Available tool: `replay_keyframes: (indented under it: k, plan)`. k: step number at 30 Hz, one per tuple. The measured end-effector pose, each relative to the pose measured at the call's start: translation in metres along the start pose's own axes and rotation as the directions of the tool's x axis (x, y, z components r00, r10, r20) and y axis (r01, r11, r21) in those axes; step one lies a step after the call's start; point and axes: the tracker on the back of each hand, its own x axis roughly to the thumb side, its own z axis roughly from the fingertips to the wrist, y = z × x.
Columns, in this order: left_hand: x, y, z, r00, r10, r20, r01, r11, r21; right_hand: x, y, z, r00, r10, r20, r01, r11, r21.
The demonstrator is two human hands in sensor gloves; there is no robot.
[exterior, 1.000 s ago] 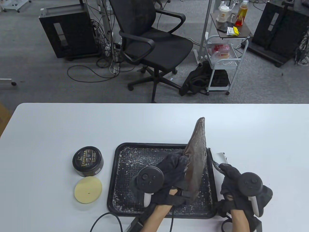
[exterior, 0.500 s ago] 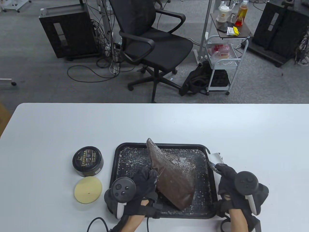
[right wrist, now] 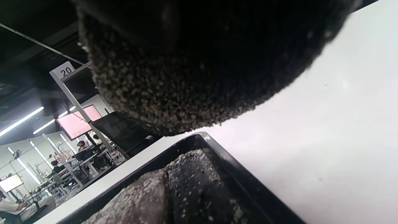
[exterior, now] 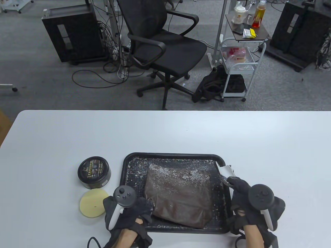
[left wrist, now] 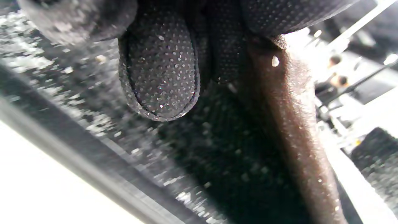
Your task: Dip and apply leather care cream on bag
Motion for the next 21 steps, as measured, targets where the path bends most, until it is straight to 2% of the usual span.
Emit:
replay_keyframes:
  k: [4,9,11,13,17,19,21]
  plan:
    - [-0.003,-0.008,-0.004,0.996,-0.079,-0.044,0.075,0.993,-0.087,0.004,0.002,0.0,1.0,0.01,0.025,-0.01,1.0,0.021]
    - [0.002,-0.012,-0.004,0.961,-0.267,-0.063,0.264,0.963,-0.061,0.007,0.004,0.0,0.999,0.024,0.041,-0.025,0.999,0.029]
    - [0.008,-0.014,-0.001,0.933,-0.351,-0.079,0.351,0.936,-0.024,0.007,0.005,0.0,0.999,0.028,0.041,-0.029,0.999,0.033]
    - [0.015,-0.017,0.004,0.875,-0.475,-0.097,0.48,0.877,0.037,0.008,0.007,-0.001,0.998,0.04,0.044,-0.042,0.998,0.04]
    - [0.034,-0.018,0.015,0.718,-0.675,-0.167,0.696,0.692,0.194,0.013,0.012,-0.001,0.994,0.084,0.071,-0.088,0.995,0.05]
    - [0.039,-0.014,0.017,0.708,-0.688,-0.16,0.703,0.662,0.262,0.018,0.015,0.0,0.99,0.11,0.093,-0.115,0.992,0.05]
    - [0.044,-0.01,0.015,0.724,-0.681,-0.109,0.676,0.67,0.308,0.026,0.018,0.002,0.982,0.14,0.125,-0.146,0.988,0.04]
